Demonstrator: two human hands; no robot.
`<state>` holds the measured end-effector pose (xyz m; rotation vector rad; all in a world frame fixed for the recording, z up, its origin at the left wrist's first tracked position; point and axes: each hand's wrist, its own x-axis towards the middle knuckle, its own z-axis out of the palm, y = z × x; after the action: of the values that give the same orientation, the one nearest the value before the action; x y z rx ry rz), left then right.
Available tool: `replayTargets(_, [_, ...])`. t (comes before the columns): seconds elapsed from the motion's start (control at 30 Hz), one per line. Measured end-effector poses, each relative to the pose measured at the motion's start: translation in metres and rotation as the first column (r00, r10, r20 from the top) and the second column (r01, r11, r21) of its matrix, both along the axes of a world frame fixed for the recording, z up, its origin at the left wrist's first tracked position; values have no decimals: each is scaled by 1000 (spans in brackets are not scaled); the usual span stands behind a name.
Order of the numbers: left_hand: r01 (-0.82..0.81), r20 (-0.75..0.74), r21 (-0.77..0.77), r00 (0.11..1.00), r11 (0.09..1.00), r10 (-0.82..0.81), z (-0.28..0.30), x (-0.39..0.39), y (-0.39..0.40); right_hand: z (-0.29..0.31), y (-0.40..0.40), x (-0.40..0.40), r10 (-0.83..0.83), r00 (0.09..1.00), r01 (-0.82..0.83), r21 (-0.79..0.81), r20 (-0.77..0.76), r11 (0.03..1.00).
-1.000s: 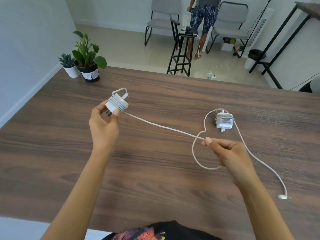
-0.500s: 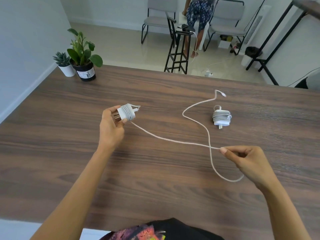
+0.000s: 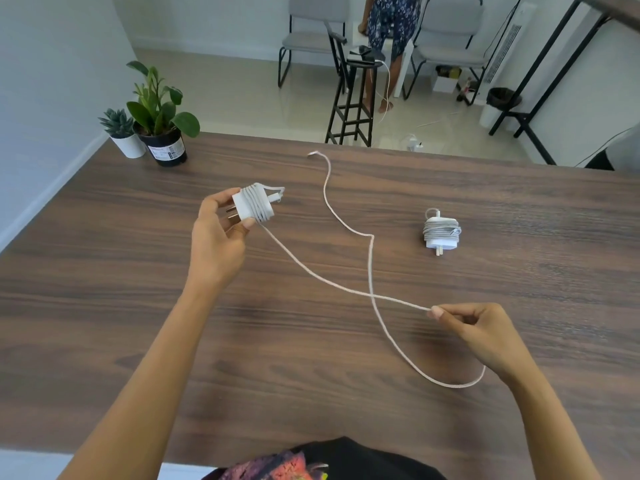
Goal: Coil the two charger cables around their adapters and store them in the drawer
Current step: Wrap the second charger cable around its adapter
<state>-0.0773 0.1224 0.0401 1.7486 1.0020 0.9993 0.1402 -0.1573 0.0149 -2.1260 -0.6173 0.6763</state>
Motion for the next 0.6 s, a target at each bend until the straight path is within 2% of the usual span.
replayTargets(0.27, [139, 125, -51, 983, 989, -132, 19, 9, -32, -5, 18, -9, 106, 993, -104, -44, 46, 994])
replayTargets(0.4, [220, 203, -69, 958, 973, -203, 33, 18, -48, -12, 28, -12, 151, 979, -141, -82, 137, 987])
replayTargets(0.6, [261, 207, -100, 949, 960, -237, 31, 28, -59, -18, 38, -19, 210, 956, -180, -157, 203, 971])
